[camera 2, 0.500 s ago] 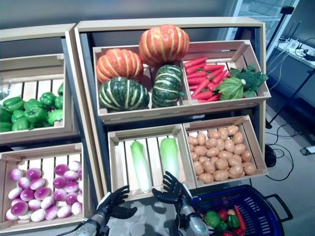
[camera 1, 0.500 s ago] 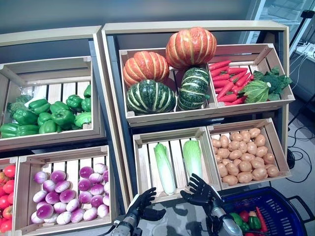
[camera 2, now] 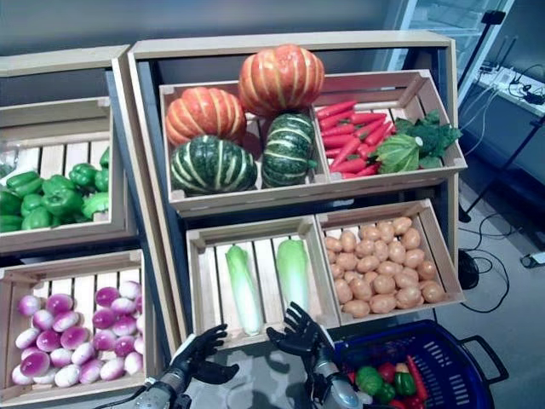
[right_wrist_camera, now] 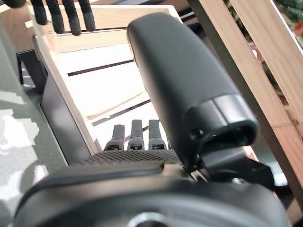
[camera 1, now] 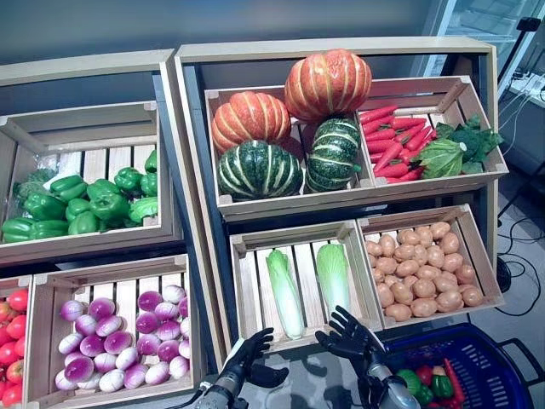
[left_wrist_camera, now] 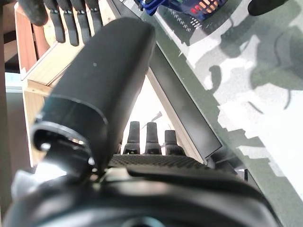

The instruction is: Put vegetables into the basket

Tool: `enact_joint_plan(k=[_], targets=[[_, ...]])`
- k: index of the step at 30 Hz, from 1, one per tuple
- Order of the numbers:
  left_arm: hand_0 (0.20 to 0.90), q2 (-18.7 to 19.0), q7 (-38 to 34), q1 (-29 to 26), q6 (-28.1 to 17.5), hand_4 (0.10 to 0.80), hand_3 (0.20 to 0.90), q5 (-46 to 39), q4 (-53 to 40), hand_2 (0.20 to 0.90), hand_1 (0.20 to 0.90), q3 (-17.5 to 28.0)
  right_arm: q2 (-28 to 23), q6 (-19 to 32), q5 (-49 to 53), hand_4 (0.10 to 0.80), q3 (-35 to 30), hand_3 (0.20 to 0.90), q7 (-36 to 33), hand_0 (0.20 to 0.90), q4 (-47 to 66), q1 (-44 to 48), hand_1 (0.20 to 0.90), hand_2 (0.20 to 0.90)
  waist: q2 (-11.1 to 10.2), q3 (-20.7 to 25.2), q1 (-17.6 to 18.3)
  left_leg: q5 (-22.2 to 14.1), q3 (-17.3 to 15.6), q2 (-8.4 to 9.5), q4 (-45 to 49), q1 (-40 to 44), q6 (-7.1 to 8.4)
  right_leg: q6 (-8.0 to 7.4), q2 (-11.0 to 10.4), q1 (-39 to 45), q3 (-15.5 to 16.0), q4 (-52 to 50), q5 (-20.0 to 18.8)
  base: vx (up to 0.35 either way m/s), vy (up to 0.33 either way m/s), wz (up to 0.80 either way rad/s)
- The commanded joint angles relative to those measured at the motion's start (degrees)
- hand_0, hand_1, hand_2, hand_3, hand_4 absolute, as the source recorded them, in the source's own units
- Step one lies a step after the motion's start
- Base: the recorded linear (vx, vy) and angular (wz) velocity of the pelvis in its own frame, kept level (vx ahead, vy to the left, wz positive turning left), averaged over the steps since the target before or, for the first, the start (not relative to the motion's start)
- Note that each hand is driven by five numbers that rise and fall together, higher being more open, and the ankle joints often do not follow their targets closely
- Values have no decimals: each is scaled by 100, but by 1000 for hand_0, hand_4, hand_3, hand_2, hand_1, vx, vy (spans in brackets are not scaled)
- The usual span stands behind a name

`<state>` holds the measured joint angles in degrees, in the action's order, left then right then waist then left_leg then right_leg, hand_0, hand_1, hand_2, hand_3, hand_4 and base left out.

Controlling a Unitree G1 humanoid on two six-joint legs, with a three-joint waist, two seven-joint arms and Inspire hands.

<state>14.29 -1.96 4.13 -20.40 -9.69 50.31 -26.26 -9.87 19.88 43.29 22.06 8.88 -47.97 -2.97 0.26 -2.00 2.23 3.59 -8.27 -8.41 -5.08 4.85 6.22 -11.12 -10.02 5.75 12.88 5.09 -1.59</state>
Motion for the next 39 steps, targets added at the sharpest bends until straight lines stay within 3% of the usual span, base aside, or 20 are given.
enact_joint_plan(k=[1, 8, 11, 15, 16, 19, 21, 27, 34, 39], targets=[[900, -21, -194, -733, -638, 800, 900, 219, 63, 900, 900, -128, 272, 238, 249, 800, -282, 900, -15, 900, -15, 669, 900, 900, 17, -121, 9, -369, -108, 361, 13, 73, -212, 337, 304, 19, -190, -37, 21, 0, 0, 0], [900, 360, -682, -796, -841, 800, 900, 1048, -637, 900, 900, -230, 168, 260, 372, 800, -274, 900, -474, 900, 610, 640, 900, 900, 29, -171, 26, -378, -125, 371, 18, 97, -206, 348, 312, 23, -227, -36, 11, 0, 0, 0], [900, 834, -1610, -937, -1141, 800, 900, 2678, -1105, 900, 900, -413, 28, 250, 224, 800, -331, 900, -784, 900, 614, 694, 900, 900, 72, -186, 59, -366, -175, 359, 39, 107, -197, 349, 317, 15, -277, -41, 13, 0, 0, 0], [900, 1444, -2869, -1223, -1107, 800, 900, 4381, -1443, 900, 900, -493, -131, 303, 179, 800, -354, 900, -1032, 900, 743, 728, 900, 900, 113, -179, 102, -358, -205, 351, 39, 116, -189, 340, 318, 17, -302, -44, 26, 12, 19, -2], [900, 1922, -3386, -1395, -883, 800, 900, 5194, -1733, 900, 900, -470, -222, 301, 135, 800, -391, 900, -1158, 900, 850, 694, 900, 900, 130, -163, 134, -368, -243, 341, 71, 121, -190, 340, 305, 18, -307, -78, 46, 41, 46, -8], [900, 2374, -3741, -1551, -656, 800, 900, 5731, -1990, 900, 900, -397, -292, 275, 108, 800, -428, 900, -1287, 900, 1029, 611, 900, 900, 138, -175, 186, -382, -306, 314, 188, 103, -196, 350, 284, -27, -334, -254, 122, 21, 30, -12], [900, 2866, -3820, -1889, -345, 800, 900, 6410, -2375, 900, 900, -544, -402, 227, 43, 800, -501, 900, -1364, 900, 1218, 556, 900, 900, 167, -299, 267, -459, -309, 238, 661, -144, -187, 404, 253, -311, -369, -841, 331, -40, 39, -4], [900, 3595, -3842, -3053, 356, 800, 900, 6966, -2522, 900, 900, -1486, -907, 134, 114, 800, -542, 900, -1275, 900, 1199, 881, 900, 900, 219, -738, 408, -753, -246, 93, 1817, -937, -73, 496, 106, -1066, -414, -1949, 765, -100, 53, -5], [900, 4083, -4021, -4290, 365, 800, 900, 6915, -2212, 900, 900, -2079, -1434, 172, 342, 800, -449, 900, -1184, 900, 1355, 1554, 900, 900, 139, -1253, 508, -1154, -196, -135, 3310, -2248, -32, 719, -11, -2307, -569, -3365, 1152, -182, 33, -1], [900, 4174, -4072, -5227, 273, 800, 900, 6831, -1923, 900, 900, -2430, -1702, 290, 580, 800, -611, 900, -1062, 900, 1273, 2183, 900, 900, 30, -1522, 489, -1685, -44, -325, 4525, -3266, -123, 743, -338, -3337, -562, -4662, 1511, -178, 9, 2]])
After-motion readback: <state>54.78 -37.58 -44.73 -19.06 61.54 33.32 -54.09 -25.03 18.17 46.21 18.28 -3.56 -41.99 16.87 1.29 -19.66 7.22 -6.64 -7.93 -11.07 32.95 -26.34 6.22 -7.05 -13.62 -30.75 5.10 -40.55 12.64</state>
